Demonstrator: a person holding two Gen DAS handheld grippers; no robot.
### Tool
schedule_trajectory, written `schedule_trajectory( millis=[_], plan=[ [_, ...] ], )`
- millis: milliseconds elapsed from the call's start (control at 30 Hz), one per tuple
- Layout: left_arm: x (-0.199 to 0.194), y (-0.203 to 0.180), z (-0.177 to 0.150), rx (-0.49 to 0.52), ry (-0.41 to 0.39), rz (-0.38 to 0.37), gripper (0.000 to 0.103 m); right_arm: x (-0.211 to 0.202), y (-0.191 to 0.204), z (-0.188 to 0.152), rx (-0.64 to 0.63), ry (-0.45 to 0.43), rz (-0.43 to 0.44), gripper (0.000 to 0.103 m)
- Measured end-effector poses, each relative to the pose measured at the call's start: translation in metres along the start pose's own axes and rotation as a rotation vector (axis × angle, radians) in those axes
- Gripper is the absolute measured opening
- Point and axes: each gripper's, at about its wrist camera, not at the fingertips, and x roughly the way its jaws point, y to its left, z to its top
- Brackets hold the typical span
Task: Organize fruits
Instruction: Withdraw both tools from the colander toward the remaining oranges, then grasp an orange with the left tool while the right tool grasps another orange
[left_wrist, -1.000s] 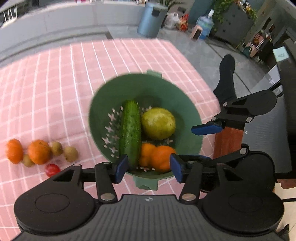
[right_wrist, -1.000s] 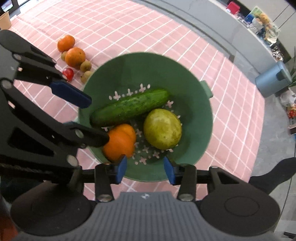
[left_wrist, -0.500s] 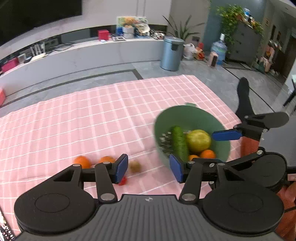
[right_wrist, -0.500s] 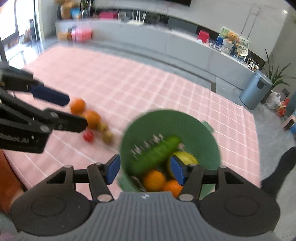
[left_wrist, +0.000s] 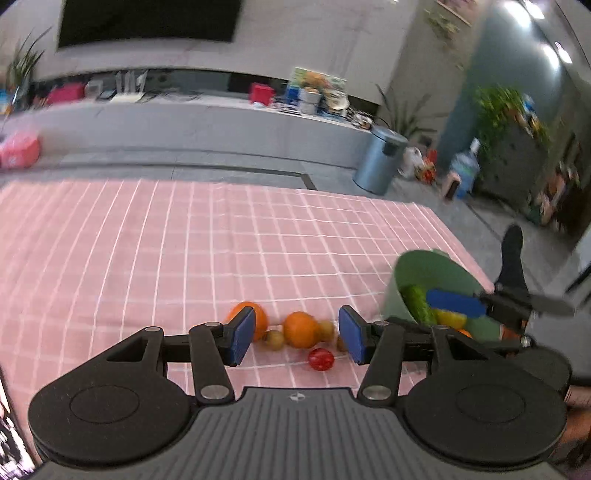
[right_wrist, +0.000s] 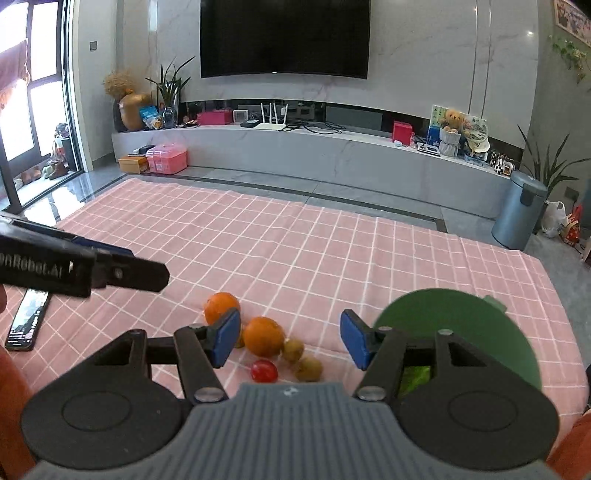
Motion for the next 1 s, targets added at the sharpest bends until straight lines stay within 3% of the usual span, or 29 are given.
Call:
schedule_trajectory(
  millis=[267,567,1000],
  plan=[
    [0.028,0.031,-0.020,-0.053,0.032,-0.007,0.061,0.034,0.018,-0.015,-0.009,0.023,-0.014,0.057],
    [0.061,0.047,-0.024,-0.074,0.085,-0.001,0.061,0.080,0.022,-0.016,-0.109,0.100,0.022,0.047],
    [0.099,0.060,-0.025,-0.147,0.092,-0.021,0.061,0.121,0.011,-0.018,-0.025,0.137,0.068,0.045]
  ],
)
